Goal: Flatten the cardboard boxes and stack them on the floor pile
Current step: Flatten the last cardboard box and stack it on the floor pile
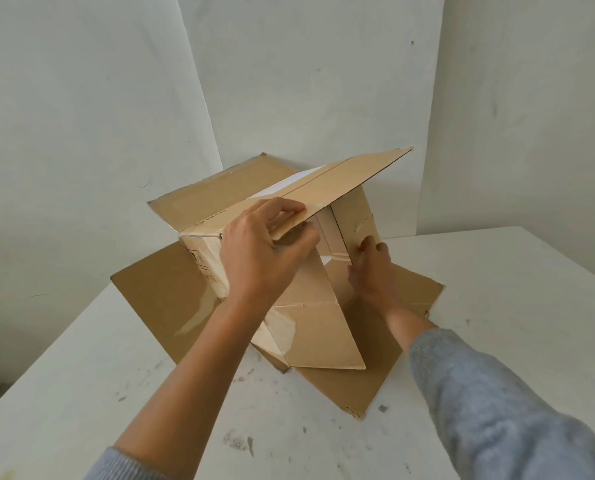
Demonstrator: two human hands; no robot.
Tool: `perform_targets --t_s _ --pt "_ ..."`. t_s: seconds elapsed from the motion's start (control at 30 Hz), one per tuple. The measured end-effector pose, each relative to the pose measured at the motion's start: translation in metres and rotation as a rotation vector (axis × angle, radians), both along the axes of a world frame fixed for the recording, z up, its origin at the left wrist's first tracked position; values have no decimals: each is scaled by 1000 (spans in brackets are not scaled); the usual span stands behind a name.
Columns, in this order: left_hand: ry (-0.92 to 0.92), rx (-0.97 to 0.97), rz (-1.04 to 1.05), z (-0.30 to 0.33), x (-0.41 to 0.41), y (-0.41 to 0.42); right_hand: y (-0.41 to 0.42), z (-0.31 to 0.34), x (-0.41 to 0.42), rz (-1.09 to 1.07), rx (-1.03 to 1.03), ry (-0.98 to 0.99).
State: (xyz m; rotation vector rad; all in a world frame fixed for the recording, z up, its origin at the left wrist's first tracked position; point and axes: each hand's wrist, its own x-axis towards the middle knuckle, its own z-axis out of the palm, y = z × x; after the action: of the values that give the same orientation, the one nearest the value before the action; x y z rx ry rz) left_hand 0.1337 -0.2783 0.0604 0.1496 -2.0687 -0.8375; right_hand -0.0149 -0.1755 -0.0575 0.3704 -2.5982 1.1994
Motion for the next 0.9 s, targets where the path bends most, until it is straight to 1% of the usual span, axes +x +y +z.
perform_targets --t_s 0.07,0.13,0.2,0.23,0.3,0.37,0.47,0.53,0.6,0.7,0.77,0.8,0.83,0.9 --pt "-39 -91 -68 3 5 -7 4 -2 2 -58 68 55" --pt "-82 -188 -140 5 9 -16 19 -2 4 -199 110 91" --pt "-125 -242 -219 8 14 -26 42 2 1 -367 97 35" --pt "-160 -265 -280 9 16 -31 54 5 -5 -405 78 -18" --pt "-273 -350 -388 15 20 -41 70 10 -17 -379 64 -76" --pt "-382 -471 -379 18 20 -51 77 16 -24 -374 -30 -103" --pt "-427 -570 -292 20 20 -61 79 23 -23 -438 -254 -166" --pt "-413 -597 -264 19 21 -64 79 18 -14 -420 -332 -183" --pt "-368 -606 -236 17 21 -65 76 0 2 -416 -365 -221" --pt "-311 -585 -211 14 23 -66 62 -37 36 -409 -297 -399" --pt "-296 -517 -201 14 26 -70 50 -53 58 -419 -248 -544" --pt "-290 -481 -198 14 27 -72 45 -57 66 -432 -264 -608" --pt "-285 -452 -193 15 29 -74 42 -58 73 -440 -314 -666" --pt "-270 -420 -181 16 33 -78 40 -60 80 -446 -478 -738"
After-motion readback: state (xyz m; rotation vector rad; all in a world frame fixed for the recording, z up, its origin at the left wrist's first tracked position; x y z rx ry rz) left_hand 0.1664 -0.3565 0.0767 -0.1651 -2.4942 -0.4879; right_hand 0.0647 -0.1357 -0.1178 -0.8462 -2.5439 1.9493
